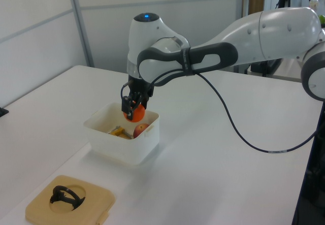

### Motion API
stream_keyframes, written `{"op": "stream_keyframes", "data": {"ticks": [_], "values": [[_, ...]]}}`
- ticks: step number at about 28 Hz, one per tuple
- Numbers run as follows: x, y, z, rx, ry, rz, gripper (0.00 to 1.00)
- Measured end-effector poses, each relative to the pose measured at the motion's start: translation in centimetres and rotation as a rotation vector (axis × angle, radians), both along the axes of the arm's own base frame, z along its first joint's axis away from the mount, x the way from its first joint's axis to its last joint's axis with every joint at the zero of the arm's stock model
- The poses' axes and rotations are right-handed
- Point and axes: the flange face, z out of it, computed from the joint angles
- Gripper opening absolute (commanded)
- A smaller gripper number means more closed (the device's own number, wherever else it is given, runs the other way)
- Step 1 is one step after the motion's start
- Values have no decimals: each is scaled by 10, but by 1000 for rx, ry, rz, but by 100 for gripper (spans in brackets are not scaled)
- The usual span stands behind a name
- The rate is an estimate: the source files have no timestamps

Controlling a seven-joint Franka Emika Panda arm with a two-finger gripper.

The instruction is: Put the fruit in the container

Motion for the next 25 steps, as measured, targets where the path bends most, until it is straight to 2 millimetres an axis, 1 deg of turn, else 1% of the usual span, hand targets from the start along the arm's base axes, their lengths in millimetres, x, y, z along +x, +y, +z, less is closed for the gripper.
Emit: {"op": "stream_keyframes", "data": {"ticks": [1,5,10,13,16,17,20,21,25], "values": [[1,0,-5,-1,6,-1,100],[3,-1,-11,-13,14,2,100],[3,-2,-10,-17,10,2,100],[1,-7,0,-22,15,-3,100],[-9,-16,15,-37,60,8,100],[-16,-22,24,-43,83,26,100],[-32,-34,43,-56,139,73,100],[-41,-40,52,-59,168,91,100],[-56,-54,69,-61,205,107,100]]}}
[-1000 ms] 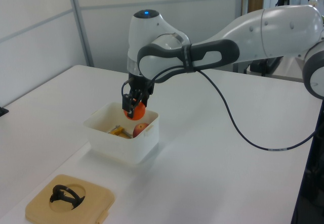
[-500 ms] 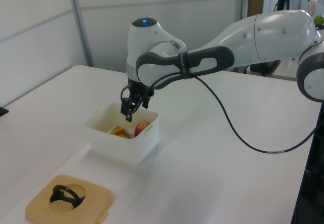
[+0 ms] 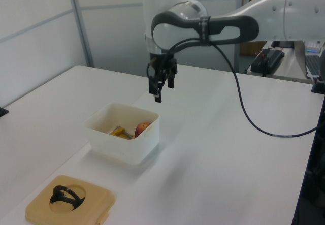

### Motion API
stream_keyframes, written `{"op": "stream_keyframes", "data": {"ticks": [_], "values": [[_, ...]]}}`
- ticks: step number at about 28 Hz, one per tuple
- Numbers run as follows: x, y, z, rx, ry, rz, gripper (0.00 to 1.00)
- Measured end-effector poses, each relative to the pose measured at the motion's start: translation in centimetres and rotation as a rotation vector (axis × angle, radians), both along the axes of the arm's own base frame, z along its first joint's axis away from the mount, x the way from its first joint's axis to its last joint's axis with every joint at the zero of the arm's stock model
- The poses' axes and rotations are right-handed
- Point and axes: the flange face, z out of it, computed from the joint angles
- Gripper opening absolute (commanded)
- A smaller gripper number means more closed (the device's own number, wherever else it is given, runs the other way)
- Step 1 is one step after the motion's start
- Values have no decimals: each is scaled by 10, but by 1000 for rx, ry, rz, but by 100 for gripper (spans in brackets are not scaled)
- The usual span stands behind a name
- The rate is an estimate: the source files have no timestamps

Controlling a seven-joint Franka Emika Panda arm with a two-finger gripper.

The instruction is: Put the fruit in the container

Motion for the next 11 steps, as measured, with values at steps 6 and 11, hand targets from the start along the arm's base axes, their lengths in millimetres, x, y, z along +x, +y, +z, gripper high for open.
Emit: {"op": "stream_keyframes", "data": {"ticks": [6,11], "values": [[-5,-17,-1,0,25,-11,100],[-6,-17,-8,1,38,-9,100]]}}
